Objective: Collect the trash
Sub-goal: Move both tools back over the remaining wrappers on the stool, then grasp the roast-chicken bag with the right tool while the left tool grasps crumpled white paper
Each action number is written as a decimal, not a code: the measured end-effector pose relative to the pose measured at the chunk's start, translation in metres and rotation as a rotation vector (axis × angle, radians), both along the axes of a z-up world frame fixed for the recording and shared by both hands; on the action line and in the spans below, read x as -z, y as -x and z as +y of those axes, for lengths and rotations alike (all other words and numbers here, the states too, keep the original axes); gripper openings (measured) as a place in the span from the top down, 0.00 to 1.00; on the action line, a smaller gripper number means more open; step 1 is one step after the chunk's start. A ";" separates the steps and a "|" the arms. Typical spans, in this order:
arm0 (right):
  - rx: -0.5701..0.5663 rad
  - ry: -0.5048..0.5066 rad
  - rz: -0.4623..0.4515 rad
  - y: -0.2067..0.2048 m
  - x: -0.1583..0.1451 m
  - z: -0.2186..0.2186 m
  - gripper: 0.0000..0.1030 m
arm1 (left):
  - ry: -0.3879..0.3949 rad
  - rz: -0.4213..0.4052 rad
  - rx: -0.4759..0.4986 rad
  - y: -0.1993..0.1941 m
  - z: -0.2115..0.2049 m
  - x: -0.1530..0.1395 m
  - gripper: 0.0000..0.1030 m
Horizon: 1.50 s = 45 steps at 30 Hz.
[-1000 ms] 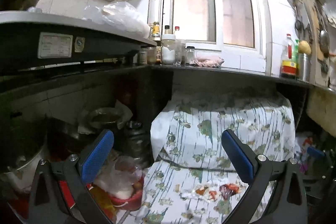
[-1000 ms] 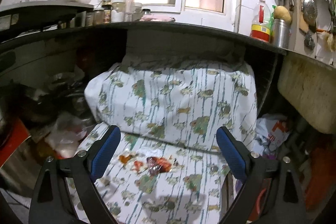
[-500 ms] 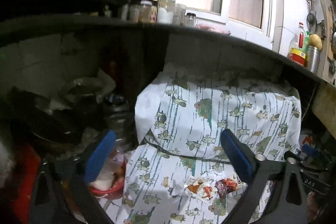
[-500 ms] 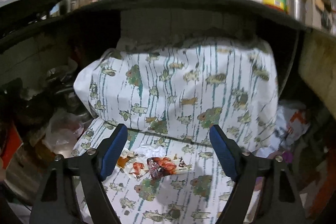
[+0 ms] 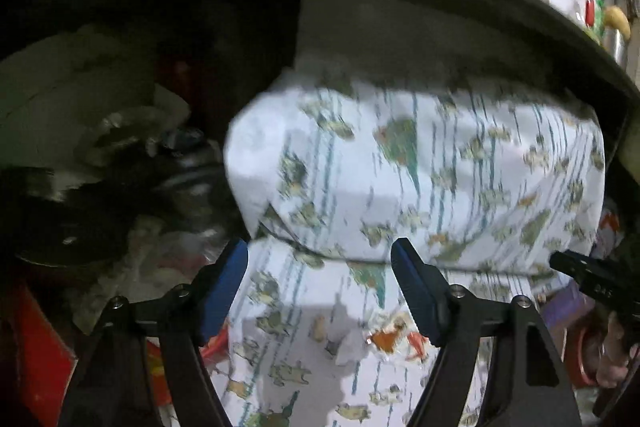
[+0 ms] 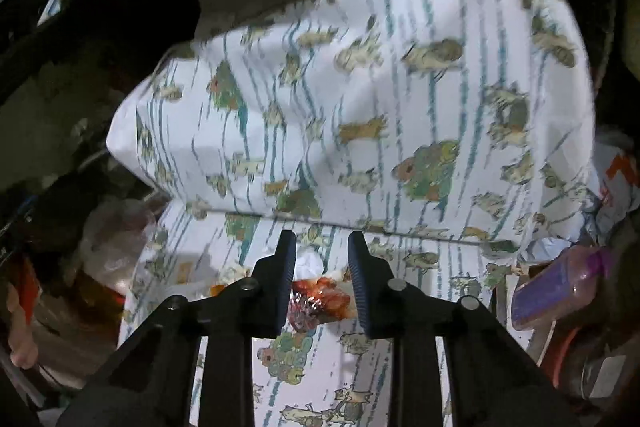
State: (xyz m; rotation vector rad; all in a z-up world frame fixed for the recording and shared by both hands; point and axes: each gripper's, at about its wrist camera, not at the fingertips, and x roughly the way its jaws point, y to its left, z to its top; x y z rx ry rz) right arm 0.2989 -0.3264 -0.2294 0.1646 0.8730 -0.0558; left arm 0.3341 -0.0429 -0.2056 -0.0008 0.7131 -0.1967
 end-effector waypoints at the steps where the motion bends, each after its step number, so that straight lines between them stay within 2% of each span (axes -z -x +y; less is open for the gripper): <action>1: -0.001 -0.002 0.013 -0.001 0.006 0.002 0.75 | 0.003 0.028 0.016 -0.002 -0.003 0.004 0.20; 3: -0.009 -0.021 0.042 -0.004 0.016 0.005 0.72 | 0.018 0.107 0.049 -0.010 -0.009 0.022 0.18; 6: -0.009 -0.073 0.093 -0.011 0.035 0.003 0.59 | 0.018 0.242 0.049 -0.026 -0.019 0.057 0.18; 13: 0.045 -0.098 0.195 -0.024 0.071 -0.019 0.56 | 0.072 0.455 -0.017 -0.054 -0.017 0.128 0.18; 15: 0.054 -0.124 0.218 -0.027 0.078 -0.028 0.55 | 0.136 0.539 -0.035 -0.055 -0.015 0.142 0.18; 17: 0.060 -0.150 0.246 -0.030 0.085 -0.035 0.55 | 0.166 0.579 -0.043 -0.056 -0.017 0.151 0.18; 19: 0.063 -0.167 0.272 -0.033 0.091 -0.038 0.55 | 0.105 0.552 -0.034 -0.058 -0.023 0.156 0.18; 21: 0.042 -0.168 0.296 -0.038 0.098 -0.035 0.55 | -0.013 0.519 -0.053 -0.060 -0.029 0.166 0.25; 22: 0.025 -0.167 0.309 -0.040 0.102 -0.032 0.55 | -0.018 0.535 -0.054 -0.062 -0.029 0.172 0.27; 25: 0.022 -0.108 0.333 -0.049 0.118 -0.019 0.55 | 0.062 0.607 -0.032 -0.064 -0.025 0.183 0.36; 27: 0.072 -0.103 0.375 -0.051 0.135 -0.017 0.54 | 0.110 0.635 -0.011 -0.064 -0.024 0.184 0.59; 28: 0.100 -0.132 0.401 -0.051 0.143 -0.018 0.54 | 0.116 0.645 0.002 -0.064 -0.026 0.184 0.63; 30: 0.193 -0.239 0.438 -0.048 0.155 -0.024 0.54 | 0.101 0.637 0.008 -0.063 -0.029 0.181 0.80; 32: 0.291 -0.378 0.445 -0.042 0.161 -0.031 0.51 | 0.071 0.609 0.003 -0.061 -0.030 0.173 0.92; 34: 0.347 -0.471 0.437 -0.038 0.166 -0.036 0.50 | 0.073 0.580 0.003 -0.058 -0.028 0.163 0.94; 38: 0.456 -0.557 0.447 -0.031 0.179 -0.046 0.50 | 0.078 0.516 0.009 -0.051 -0.023 0.140 0.95; 41: 0.500 -0.593 0.467 -0.030 0.193 -0.053 0.50 | 0.044 0.511 0.018 -0.050 -0.021 0.138 0.95; 43: 0.482 -0.606 0.460 -0.034 0.199 -0.055 0.50 | 0.025 0.533 0.009 -0.052 -0.018 0.144 0.94; 45: 0.443 -0.605 0.438 -0.041 0.200 -0.053 0.48 | 0.032 0.576 0.001 -0.055 -0.015 0.155 0.80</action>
